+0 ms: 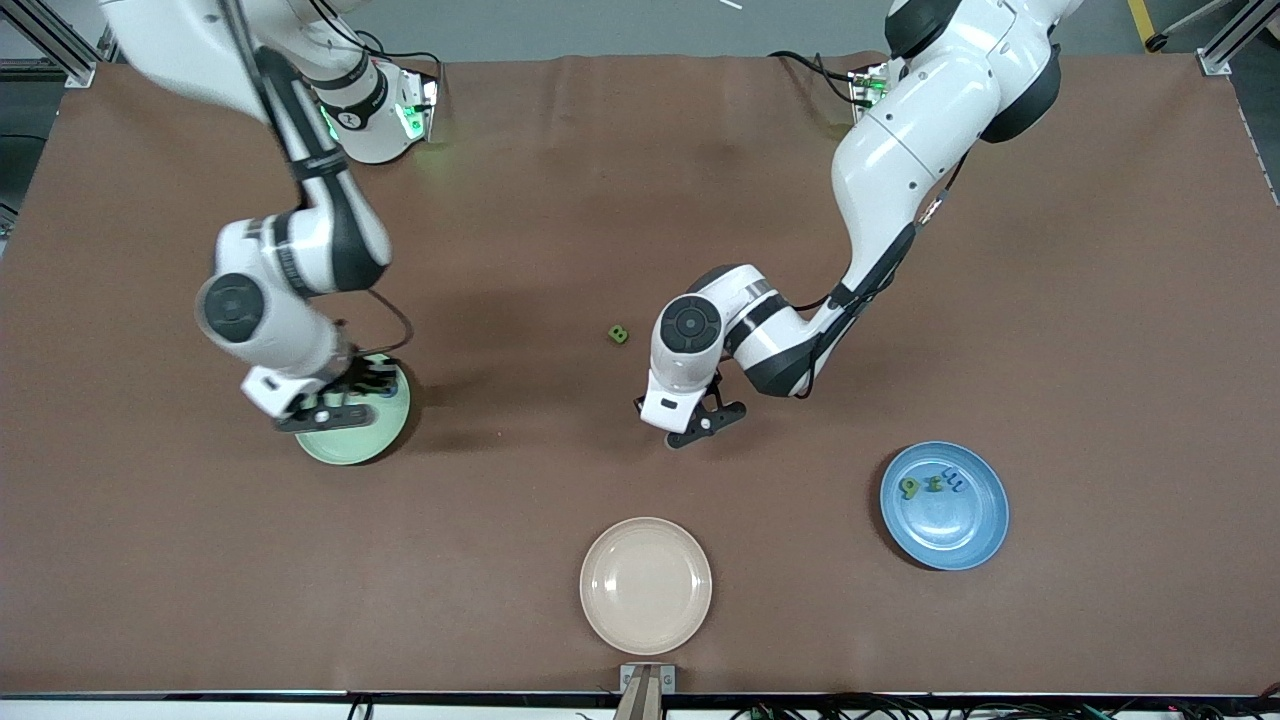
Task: Sort upper and lower case letters into plates
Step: 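Place the Z on the green plate while the left gripper grasps x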
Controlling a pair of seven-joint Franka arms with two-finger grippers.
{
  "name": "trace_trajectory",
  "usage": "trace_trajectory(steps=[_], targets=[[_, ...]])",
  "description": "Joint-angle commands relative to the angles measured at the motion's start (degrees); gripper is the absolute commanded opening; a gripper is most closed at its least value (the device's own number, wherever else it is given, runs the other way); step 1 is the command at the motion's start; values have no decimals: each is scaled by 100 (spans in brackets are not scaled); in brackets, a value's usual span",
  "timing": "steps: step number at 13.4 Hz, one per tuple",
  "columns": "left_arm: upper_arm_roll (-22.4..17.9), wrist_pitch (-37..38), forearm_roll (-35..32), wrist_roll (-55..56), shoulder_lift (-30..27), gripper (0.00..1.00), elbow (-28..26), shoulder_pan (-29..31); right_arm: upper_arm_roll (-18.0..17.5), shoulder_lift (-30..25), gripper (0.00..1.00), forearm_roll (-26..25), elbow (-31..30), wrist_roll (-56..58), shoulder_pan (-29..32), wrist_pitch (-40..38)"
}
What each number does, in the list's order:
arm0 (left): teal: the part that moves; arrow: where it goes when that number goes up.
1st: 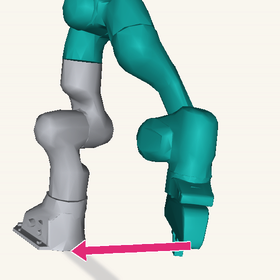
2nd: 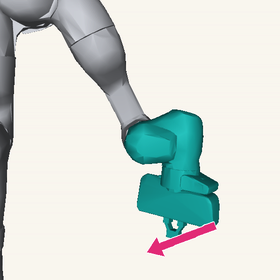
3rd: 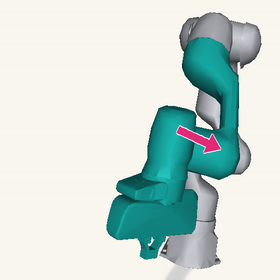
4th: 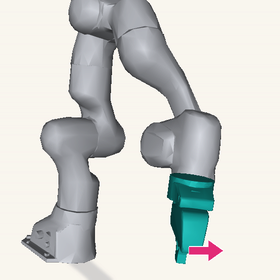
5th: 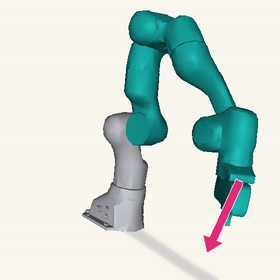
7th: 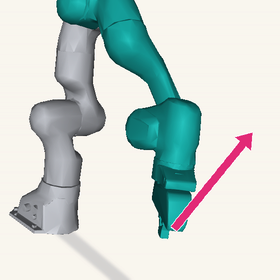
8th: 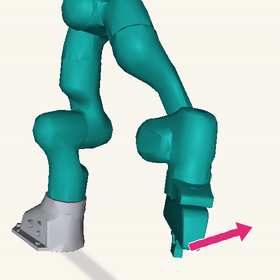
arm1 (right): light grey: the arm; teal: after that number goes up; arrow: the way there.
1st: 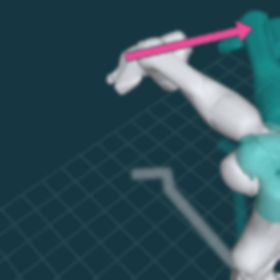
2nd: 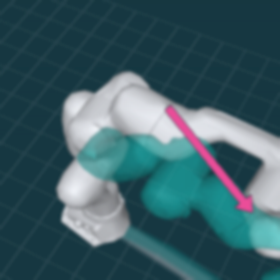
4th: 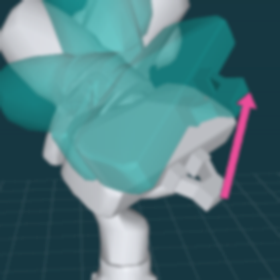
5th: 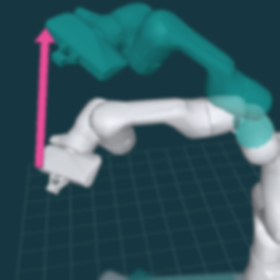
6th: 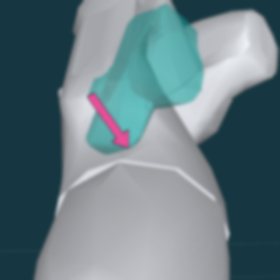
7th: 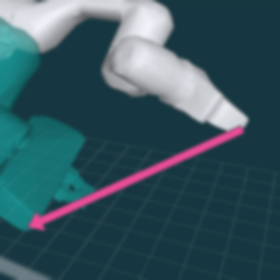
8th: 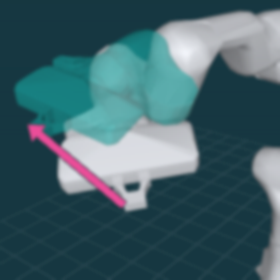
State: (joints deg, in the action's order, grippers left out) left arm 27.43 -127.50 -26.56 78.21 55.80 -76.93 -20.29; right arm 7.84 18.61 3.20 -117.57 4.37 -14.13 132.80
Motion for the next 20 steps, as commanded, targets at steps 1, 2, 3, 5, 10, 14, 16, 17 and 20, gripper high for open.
trace_trajectory(steps=[1,2,3,5,10,14,16,17,20], targets=[[-246,-64,-77,133,80,50,178,-282,-160,106,0,13,-187,993,628,448],[-299,-64,-68,133,81,45,178,-326,-169,221,0,31,-205,1178,761,571],[-300,-56,-68,124,81,38,178,-318,-169,309,0,31,-231,1285,832,642],[-300,-56,-68,98,54,14,178,-300,-169,476,0,40,-240,1321,911,669],[-274,409,-94,-148,-410,0,178,164,-178,662,79,57,-187,1286,912,757],[-230,1067,-68,-1331,-947,1,82,1051,-187,635,100,443,-64,1076,737,642],[-142,1288,-68,-2114,-1026,1,11,1569,-187,609,100,567,-73,315,316,607],[-81,1307,-68,-2509,-1036,1,-24,1833,-187,583,100,567,-82,-342,-17,598],[43,1246,-77,-3363,-948,1,-94,2511,-187,583,100,567,-38,-2188,-1053,651]])
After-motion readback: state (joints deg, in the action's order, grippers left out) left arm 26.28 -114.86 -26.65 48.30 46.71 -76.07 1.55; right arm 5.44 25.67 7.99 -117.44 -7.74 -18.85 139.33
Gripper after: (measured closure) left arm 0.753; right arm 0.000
